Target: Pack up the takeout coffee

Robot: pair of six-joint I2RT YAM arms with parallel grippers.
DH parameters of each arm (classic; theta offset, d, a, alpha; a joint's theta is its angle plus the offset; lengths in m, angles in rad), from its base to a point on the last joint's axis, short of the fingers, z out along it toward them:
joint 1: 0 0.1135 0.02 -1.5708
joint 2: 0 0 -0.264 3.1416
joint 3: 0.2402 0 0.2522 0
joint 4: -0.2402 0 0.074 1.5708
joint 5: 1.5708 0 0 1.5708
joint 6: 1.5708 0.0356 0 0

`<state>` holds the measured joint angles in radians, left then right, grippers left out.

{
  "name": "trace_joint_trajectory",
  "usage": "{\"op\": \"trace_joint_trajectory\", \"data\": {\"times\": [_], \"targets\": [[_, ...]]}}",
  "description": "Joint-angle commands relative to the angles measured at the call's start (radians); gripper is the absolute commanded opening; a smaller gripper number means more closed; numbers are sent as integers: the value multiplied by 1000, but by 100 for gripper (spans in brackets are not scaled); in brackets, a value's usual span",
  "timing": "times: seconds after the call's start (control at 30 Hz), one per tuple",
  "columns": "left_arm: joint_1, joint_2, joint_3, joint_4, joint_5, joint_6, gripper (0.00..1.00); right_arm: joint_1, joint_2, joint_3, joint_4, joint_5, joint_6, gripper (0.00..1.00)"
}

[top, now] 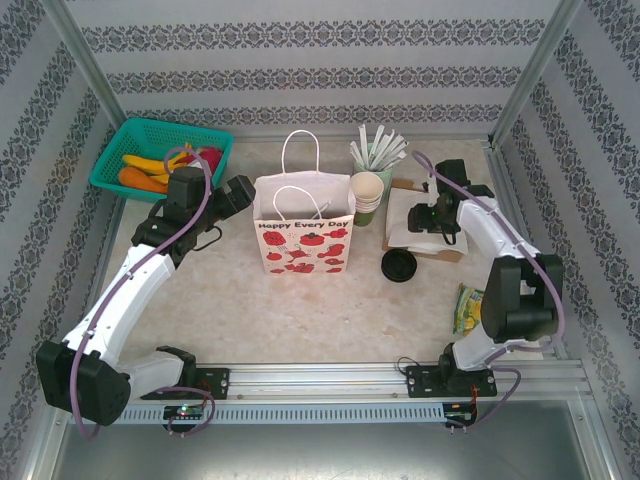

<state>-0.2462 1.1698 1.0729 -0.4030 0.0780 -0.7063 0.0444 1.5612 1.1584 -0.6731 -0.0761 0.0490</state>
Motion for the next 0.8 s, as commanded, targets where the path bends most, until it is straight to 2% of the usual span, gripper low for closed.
{"op": "trace_joint_trajectory", "data": {"times": [0.0,0.1,0.23,0.37,0.63,0.77], "targets": [[14,-9,2,3,-13,29,100,37,-82,-42,14,-12,-197,89],[14,-10,3,3,-25,38,100,87,-121,-89,23,-23,-344,92],[14,-12,7,-3,-35,58,100,194,-172,-181,80,54,-610,90],[14,-19,1,-8,-47,65,100,230,-160,-202,55,90,-789,86],[13,-23,-6,-7,-53,67,100,263,-97,-241,183,167,-907,80],[13,-25,-8,-14,-58,68,100,269,-72,-244,248,179,-907,71]]}}
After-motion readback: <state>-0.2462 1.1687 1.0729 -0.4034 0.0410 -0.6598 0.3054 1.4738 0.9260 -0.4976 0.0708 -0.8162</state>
